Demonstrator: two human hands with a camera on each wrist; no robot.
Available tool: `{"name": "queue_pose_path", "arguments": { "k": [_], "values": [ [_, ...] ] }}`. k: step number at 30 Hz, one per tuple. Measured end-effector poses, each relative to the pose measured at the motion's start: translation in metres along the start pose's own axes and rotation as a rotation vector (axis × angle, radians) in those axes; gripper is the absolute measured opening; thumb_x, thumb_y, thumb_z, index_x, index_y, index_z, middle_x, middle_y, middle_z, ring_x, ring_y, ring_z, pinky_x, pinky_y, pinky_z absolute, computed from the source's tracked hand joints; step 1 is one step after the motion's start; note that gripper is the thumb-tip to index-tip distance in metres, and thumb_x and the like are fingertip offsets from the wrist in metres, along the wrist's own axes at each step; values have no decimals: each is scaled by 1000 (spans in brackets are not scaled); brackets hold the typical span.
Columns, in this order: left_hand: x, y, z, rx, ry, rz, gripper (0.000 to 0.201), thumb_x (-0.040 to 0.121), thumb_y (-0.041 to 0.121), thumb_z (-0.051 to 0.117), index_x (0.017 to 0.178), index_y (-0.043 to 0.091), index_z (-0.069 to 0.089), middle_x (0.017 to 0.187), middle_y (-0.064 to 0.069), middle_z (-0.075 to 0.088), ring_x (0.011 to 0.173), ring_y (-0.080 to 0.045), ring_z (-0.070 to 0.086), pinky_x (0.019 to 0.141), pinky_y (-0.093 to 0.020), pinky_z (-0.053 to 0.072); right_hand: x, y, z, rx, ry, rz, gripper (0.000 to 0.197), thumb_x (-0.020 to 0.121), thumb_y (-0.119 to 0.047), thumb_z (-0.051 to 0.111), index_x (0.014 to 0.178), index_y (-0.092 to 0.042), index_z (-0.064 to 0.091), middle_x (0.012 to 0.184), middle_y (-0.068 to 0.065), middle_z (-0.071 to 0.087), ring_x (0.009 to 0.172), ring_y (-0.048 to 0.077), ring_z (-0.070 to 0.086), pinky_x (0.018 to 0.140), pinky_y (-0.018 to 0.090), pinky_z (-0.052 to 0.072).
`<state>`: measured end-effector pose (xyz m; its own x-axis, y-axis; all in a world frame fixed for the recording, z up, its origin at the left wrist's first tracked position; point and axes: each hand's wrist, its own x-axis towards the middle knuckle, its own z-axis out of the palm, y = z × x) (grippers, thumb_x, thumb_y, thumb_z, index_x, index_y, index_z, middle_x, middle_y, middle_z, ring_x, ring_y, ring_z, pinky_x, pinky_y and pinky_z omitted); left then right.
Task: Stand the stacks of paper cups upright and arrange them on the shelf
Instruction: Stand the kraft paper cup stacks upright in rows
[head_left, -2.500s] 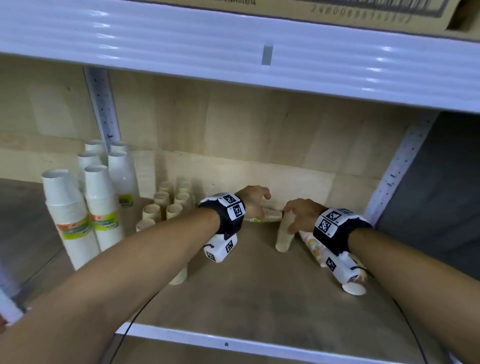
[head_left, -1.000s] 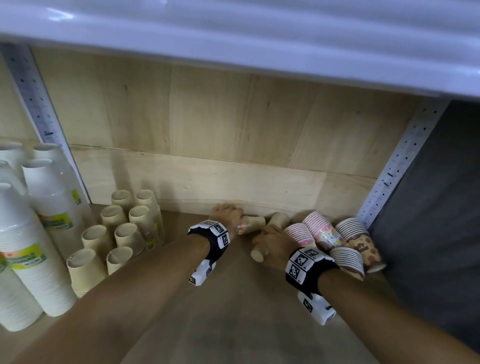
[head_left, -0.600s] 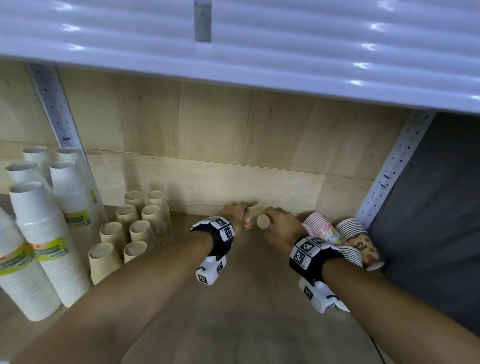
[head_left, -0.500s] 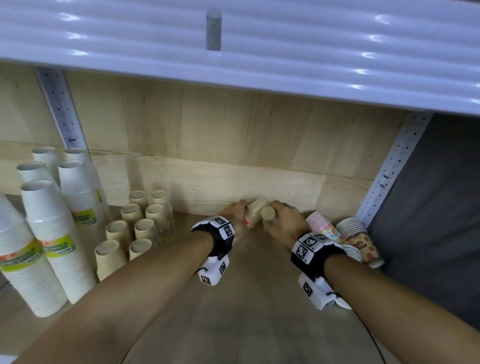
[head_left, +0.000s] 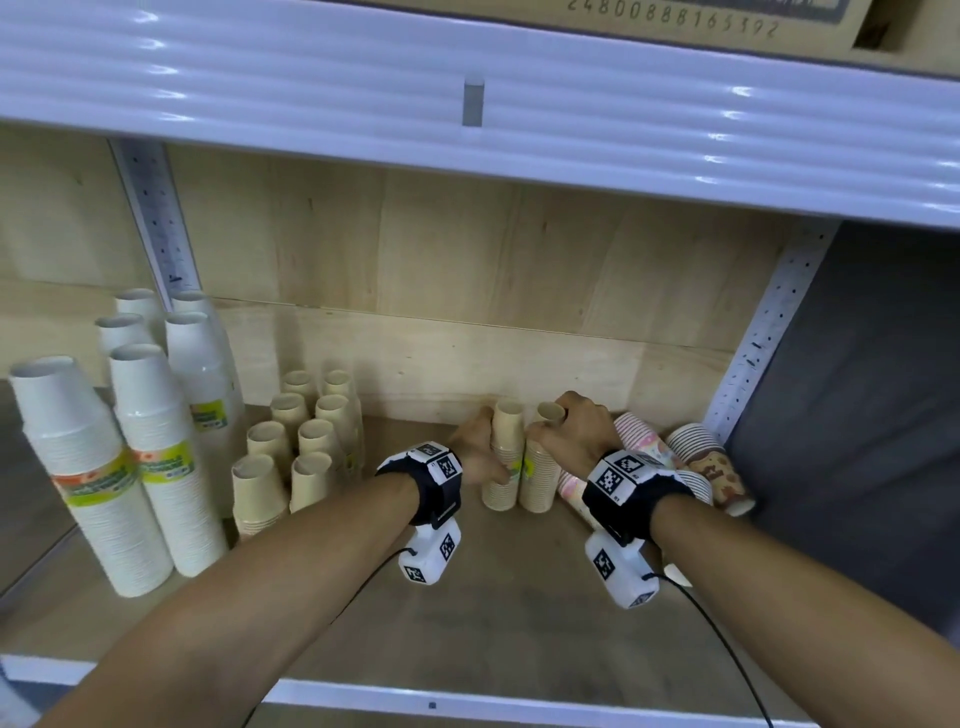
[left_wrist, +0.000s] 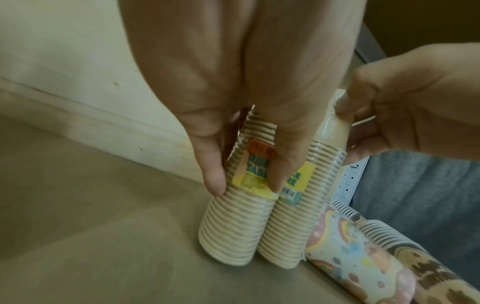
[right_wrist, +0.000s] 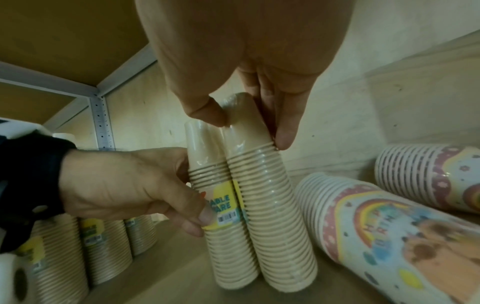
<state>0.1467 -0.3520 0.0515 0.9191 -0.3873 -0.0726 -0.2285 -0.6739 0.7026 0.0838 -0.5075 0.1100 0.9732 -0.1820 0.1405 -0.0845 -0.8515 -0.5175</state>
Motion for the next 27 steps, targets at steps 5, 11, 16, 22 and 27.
{"name": "queue_pose_path", "arguments": {
  "k": [5,11,16,22,27],
  "values": [
    [-12,2,2,-9,-11,-6,78,68,16,85,131,20,39,120,0,60,110,-22,58,90,-39,52,-10,3,1,29,-51,25,46,69,-44,63,99,-11,54,89,-2,60,82,23,58,59,28,38],
    [-19,14,-12,-85,-29,22,71,68,20,83,127,20,43,112,-1,64,104,-21,62,90,-43,54,-15,-4,-11,-17,-50,39,37,82,-37,63,106,-10,55,97,4,59,89,24,53,74,32,46],
    [-21,33,-26,-93,55,60,63,79,28,77,132,22,45,115,-1,60,104,-22,59,86,-32,49,-11,-11,-16,-66,-6,75,39,81,-37,61,111,-12,57,106,9,62,93,27,58,79,35,52],
    [-23,47,-31,-13,107,95,48,84,32,70,128,16,58,128,-4,59,113,-23,58,92,-33,49,-7,-19,-15,-108,-43,85,30,83,-26,60,108,-8,61,107,12,63,90,28,63,75,34,55],
    [-24,49,-31,7,127,102,40,84,27,71,121,11,63,121,-6,63,108,-24,61,92,-36,52,-6,-19,-17,-116,-99,44,39,82,-24,64,119,-11,61,114,10,63,101,27,61,82,34,54]
  ]
}}
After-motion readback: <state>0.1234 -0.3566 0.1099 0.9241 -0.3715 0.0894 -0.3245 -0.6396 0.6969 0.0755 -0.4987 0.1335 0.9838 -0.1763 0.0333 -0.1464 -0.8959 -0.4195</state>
